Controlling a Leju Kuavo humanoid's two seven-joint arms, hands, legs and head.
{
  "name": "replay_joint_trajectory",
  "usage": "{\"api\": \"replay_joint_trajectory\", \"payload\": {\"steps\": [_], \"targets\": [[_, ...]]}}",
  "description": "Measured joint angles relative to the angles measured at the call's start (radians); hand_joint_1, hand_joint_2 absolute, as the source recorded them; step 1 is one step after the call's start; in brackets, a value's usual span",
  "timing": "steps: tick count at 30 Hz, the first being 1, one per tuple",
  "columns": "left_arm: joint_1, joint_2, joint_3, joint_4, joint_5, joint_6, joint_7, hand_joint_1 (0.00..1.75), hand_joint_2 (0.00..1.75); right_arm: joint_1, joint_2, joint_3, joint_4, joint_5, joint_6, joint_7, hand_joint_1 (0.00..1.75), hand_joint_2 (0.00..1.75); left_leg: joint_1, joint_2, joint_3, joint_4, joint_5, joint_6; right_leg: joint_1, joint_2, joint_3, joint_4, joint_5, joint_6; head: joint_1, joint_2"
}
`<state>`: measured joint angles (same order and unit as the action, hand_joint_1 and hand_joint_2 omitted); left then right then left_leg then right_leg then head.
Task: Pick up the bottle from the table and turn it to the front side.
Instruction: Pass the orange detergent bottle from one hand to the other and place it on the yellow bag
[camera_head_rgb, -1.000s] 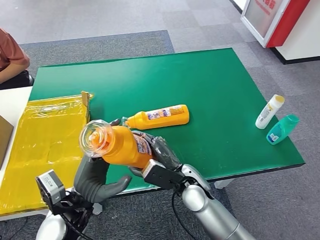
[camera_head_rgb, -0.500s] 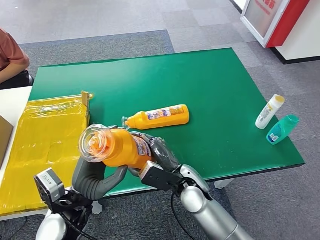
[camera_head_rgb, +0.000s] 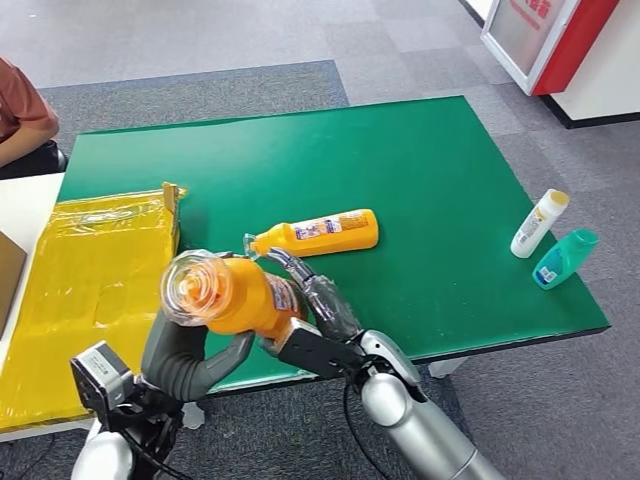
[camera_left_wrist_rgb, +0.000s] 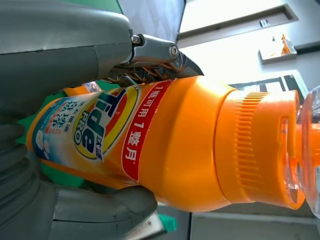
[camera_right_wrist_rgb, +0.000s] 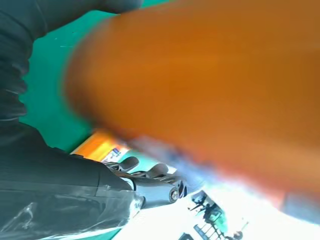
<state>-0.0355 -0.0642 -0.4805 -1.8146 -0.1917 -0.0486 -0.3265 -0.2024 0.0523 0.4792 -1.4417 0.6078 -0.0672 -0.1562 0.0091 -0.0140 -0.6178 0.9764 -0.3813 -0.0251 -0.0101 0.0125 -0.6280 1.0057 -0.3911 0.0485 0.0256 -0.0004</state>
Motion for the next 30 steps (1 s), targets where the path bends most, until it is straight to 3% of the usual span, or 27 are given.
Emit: {"api": "replay_joint_trajectory", "payload": {"steps": [12,14,18,22,30], "targets": [[-0.002,0.017,0.077,0.000,-0.094,0.030,0.046,1.75,1.75,0.017,0.000,-0.049,-0.007,0.009,-0.007,0.005,0.00,1.75,0.000,0.000,0.000,0.000,0.000,0.000,0.000,0.000,0.000,0.000,0.000,0.000,0.000,0.000],[-0.006,0.022,0.098,0.000,-0.217,0.098,0.076,1.75,1.75,0.028,-0.001,-0.063,-0.021,0.016,-0.008,0.005,0.00,1.75,0.000,0.000,0.000,0.000,0.000,0.000,0.000,0.000,-0.001,0.000,0.000,0.000,0.000,0.000],[-0.036,0.028,0.161,0.000,-0.705,0.289,0.178,1.75,1.75,0.066,-0.002,-0.104,-0.083,0.038,0.000,0.001,0.00,1.75,0.000,0.000,0.000,0.000,0.000,0.000,0.000,0.000,-0.001,0.000,0.000,0.000,0.000,0.000],[-0.081,0.033,0.191,0.025,-0.967,0.300,0.279,1.75,1.75,0.085,-0.002,-0.122,-0.145,0.043,0.017,-0.010,0.00,1.75,0.000,0.000,0.000,0.000,0.000,0.000,0.000,0.000,-0.001,0.000,0.000,0.000,0.000,0.000],[-0.168,0.036,0.196,0.167,-1.177,0.278,0.402,1.75,1.75,0.082,-0.002,-0.120,-0.203,0.044,0.028,-0.025,0.00,1.75,0.000,0.000,0.000,0.000,0.000,0.000,0.000,0.000,0.000,0.000,0.001,0.000,0.000,0.000]]}}
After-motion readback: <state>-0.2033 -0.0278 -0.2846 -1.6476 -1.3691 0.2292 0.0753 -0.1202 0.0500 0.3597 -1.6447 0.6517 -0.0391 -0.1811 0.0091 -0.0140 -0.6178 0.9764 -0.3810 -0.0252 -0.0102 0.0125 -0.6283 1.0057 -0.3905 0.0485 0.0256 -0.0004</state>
